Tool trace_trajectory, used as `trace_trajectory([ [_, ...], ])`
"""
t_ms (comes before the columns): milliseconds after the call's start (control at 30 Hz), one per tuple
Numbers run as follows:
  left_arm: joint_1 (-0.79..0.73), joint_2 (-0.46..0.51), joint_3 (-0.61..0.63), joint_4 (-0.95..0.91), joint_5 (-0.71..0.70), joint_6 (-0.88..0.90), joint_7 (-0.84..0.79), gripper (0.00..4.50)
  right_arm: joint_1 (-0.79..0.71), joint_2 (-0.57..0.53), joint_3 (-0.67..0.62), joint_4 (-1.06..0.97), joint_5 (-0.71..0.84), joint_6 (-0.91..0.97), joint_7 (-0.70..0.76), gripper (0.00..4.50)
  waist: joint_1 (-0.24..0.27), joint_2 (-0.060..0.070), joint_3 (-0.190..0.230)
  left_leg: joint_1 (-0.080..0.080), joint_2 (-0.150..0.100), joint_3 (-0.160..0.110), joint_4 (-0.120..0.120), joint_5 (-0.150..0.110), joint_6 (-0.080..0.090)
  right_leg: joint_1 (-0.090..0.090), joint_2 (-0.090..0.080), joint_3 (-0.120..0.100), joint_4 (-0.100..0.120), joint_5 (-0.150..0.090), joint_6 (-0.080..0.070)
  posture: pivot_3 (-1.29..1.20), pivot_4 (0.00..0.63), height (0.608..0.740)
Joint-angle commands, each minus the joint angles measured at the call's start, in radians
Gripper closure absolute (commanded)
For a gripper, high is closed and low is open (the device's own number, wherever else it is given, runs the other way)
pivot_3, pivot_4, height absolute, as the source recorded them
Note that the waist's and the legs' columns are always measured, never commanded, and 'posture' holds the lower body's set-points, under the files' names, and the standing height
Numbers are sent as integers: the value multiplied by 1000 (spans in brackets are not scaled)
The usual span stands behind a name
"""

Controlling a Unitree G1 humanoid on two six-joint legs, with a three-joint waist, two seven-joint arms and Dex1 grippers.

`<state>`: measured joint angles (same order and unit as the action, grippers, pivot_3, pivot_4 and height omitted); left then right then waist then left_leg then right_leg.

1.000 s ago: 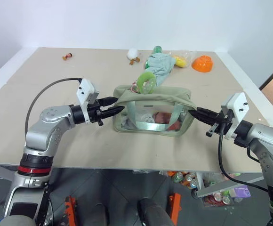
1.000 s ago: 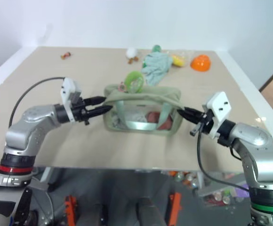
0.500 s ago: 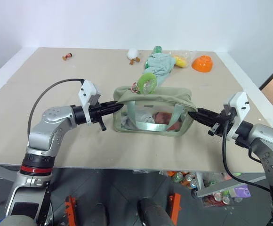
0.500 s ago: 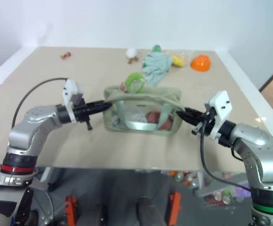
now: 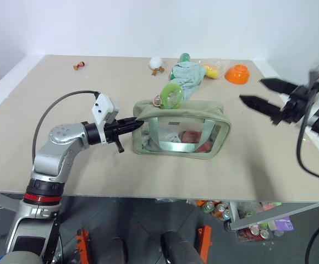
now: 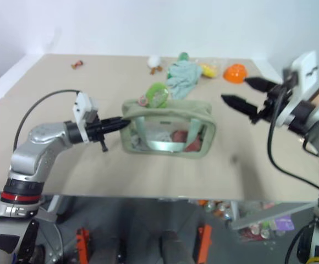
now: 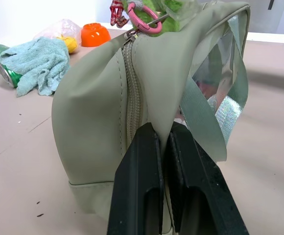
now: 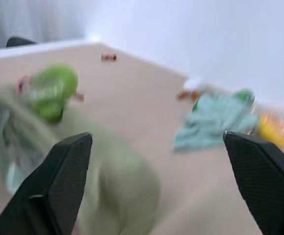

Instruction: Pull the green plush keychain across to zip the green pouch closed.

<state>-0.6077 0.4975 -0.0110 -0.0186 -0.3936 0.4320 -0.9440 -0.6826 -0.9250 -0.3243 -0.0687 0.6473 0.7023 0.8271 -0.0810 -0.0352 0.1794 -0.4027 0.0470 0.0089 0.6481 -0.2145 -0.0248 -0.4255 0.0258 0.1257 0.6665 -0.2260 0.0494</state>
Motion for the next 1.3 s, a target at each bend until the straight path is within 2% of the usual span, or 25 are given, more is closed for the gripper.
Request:
trace_trajectory([
  [33,-6,2,-8,-15,6,-9,7,4500,-142,75,109,38,-25,-26,5,18,-8,0,0,0,0,1,0,0,0,0,0,1,0,0,0,0,150,740],
  [267,13,-13,-19,-45,3,-4,15,4500,-377,285,327,269,-163,-118,69,18,-6,0,0,-2,0,0,0,0,0,-1,-1,-1,-1,1,3,0,150,740],
  [500,31,-9,-19,-66,-3,-2,27,4500,-424,315,401,396,-217,-146,228,18,8,0,0,-6,-3,-1,0,-3,0,-3,-5,-3,-2,-1,2,0,150,740],
  [733,36,-11,-26,-67,1,-9,33,4500,-437,334,413,473,-257,-133,294,18,7,1,0,-5,-3,-1,-1,-5,0,-3,-5,-4,-2,-2,1,0,150,740],
  [867,36,-11,-28,-62,4,-15,35,4500,-455,350,413,517,-274,-139,299,1165,6,1,0,-5,-2,-2,0,-5,0,-2,-5,-4,-1,-2,1,0,150,740],
  [900,36,-10,-29,-61,6,-18,34,4500,-459,355,409,522,-273,-140,299,1608,6,1,0,-5,-2,-2,1,-5,0,-2,-5,-4,-1,-2,2,0,150,740],
  [1167,36,-4,-35,-54,16,-32,32,4500,-457,376,380,496,-248,-134,309,4296,6,1,0,-5,-2,-2,1,-5,0,-2,-5,-4,-1,-2,2,0,150,740],
  [1200,32,-4,-34,-50,17,-32,32,4500,-453,374,378,487,-243,-130,315,4453,6,1,0,-5,-2,-2,1,-5,0,-2,-5,-4,-1,-2,2,0,150,740],
  [1300,27,-3,-35,-42,19,-37,31,4500,-440,371,373,462,-235,-119,323,4453,6,1,0,-5,-2,-3,1,-5,0,-2,-5,-5,-1,-2,2,0,150,740],
])
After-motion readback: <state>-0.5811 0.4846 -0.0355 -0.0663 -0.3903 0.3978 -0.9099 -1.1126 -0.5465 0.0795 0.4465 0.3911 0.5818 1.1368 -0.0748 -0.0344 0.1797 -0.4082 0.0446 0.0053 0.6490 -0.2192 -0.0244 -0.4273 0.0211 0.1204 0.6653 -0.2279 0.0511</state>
